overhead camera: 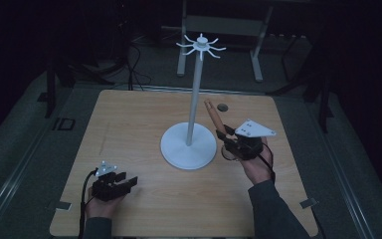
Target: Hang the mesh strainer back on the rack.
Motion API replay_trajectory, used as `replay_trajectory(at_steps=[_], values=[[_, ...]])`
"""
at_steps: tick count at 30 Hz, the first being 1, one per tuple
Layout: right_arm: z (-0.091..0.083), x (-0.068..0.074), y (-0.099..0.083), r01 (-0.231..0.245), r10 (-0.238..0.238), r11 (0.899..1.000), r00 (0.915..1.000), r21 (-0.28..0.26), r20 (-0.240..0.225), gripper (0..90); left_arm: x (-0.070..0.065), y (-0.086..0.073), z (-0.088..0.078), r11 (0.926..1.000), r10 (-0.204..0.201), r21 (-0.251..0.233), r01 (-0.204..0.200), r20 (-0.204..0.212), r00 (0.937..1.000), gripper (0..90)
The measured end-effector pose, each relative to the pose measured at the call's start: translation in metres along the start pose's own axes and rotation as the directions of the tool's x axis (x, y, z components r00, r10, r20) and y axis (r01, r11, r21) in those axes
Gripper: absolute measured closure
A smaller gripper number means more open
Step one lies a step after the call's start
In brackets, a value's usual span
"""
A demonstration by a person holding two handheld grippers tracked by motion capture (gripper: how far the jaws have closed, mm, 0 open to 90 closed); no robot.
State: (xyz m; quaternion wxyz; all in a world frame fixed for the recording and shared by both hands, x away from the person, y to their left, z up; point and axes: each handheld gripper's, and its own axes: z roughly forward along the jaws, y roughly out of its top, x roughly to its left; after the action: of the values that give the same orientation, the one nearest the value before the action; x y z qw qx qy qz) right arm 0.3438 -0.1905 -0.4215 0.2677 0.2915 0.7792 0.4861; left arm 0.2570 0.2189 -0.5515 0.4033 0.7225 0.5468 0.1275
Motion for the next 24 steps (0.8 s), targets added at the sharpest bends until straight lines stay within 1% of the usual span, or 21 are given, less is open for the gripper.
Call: replay_trajectory(at_steps=[14,21,24], values=[[-0.006,-0.003,0.014,-0.030,0.030,0.998,0.9995,-0.060,0.006,69.2,0.000,0.000,0.000,1.0000,0.002,0.000,-0.002,-0.001,1.0000,45.0],[-0.009,-0.005,0.019,-0.021,0.022,0.997,0.9997,-0.071,0.014,69.2,0.000,0.000,0.000,1.0000,0.003,-0.002,-0.003,-0.002,1.0000,45.0],[-0.010,-0.006,0.021,-0.025,0.026,0.997,0.9995,-0.075,0.015,69.2,0.000,0.000,0.000,1.0000,0.003,-0.001,-0.003,-0.002,1.0000,45.0]])
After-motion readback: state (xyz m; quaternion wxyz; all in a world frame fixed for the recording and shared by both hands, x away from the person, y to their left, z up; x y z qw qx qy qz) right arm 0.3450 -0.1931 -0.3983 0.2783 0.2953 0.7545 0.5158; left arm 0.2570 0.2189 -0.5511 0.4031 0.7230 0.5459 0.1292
